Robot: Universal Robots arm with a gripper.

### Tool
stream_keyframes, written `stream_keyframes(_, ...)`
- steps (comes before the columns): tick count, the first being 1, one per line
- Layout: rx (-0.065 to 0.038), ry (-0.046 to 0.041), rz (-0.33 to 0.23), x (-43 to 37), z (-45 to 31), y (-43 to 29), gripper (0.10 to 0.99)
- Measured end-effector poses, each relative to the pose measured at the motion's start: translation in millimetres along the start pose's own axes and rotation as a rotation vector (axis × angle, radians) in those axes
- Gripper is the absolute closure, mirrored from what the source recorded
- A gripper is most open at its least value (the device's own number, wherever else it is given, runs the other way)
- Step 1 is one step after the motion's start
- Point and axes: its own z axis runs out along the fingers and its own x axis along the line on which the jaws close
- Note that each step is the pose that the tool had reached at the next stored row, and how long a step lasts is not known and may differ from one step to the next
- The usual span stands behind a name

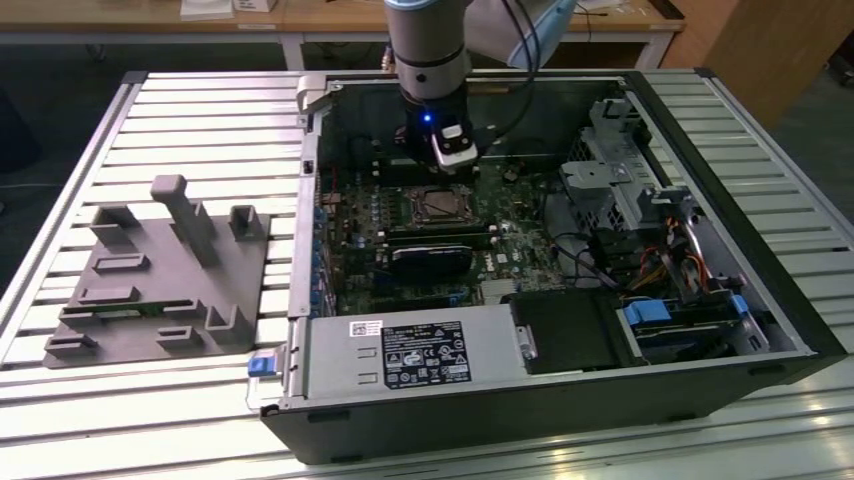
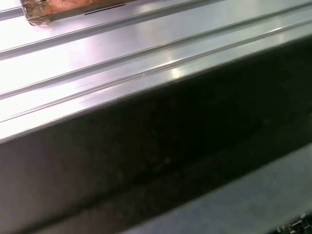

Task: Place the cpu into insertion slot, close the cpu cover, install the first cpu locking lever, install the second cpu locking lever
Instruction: 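Install the first cpu locking lever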

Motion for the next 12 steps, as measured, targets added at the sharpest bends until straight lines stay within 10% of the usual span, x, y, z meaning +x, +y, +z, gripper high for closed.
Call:
stream_keyframes(4,0.001,-0.0003,0.012,0.0,1.0,-0.4,0.980)
stream_keyframes(8,-0.025,0.0107,0.016,0.0,1.5,-1.0,0.980)
stream_keyframes(12,-0.022,0.0085,0.016,-0.1,1.4,-0.5,0.980)
